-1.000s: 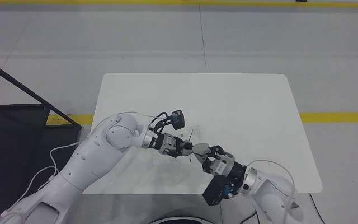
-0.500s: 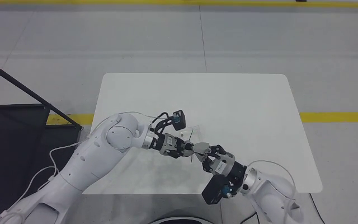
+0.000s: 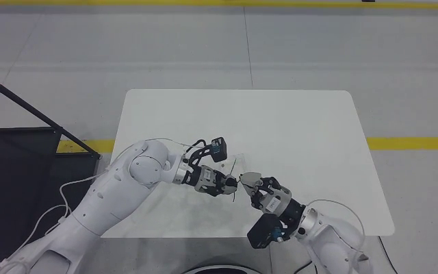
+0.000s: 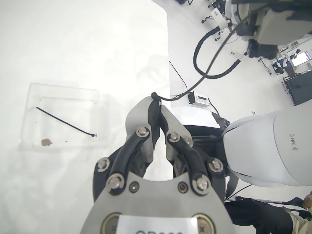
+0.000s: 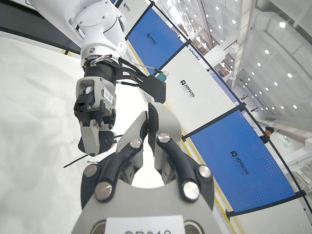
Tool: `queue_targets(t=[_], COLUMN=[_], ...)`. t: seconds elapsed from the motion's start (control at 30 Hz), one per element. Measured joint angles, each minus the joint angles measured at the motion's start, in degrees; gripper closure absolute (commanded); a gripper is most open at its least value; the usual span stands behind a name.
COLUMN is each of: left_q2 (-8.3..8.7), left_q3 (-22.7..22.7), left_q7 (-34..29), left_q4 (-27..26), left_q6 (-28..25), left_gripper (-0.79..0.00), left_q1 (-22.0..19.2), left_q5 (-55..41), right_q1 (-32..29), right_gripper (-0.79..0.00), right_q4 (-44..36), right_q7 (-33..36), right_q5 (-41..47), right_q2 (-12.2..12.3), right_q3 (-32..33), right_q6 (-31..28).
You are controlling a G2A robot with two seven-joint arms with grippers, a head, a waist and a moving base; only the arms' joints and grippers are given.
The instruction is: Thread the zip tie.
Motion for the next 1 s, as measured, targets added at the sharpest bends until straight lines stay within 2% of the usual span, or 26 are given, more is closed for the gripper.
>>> queue_targets(t=[0.47, 1.0], left_q2=[0.05, 0.16], left_q3=[0.80, 0.46], left_q7=[-1.17, 0.64], left_q4=[0.36, 0.28], left_q6=[0.05, 0.83], left_gripper=[0.000, 0.000], left_q1=[-0.61, -0.53], left_q5=[-1.08, -0.71], right_q1=[-1.19, -0.52], right_gripper=[0.000, 0.000], right_q4=[-0.45, -0.76], right_q7=[1.05, 0.05], right_q5=[-1.34, -4.38], right_q2=[-0.30, -0.20], right_q3=[-0.42, -1.24], right_q6=[4.00, 0.41])
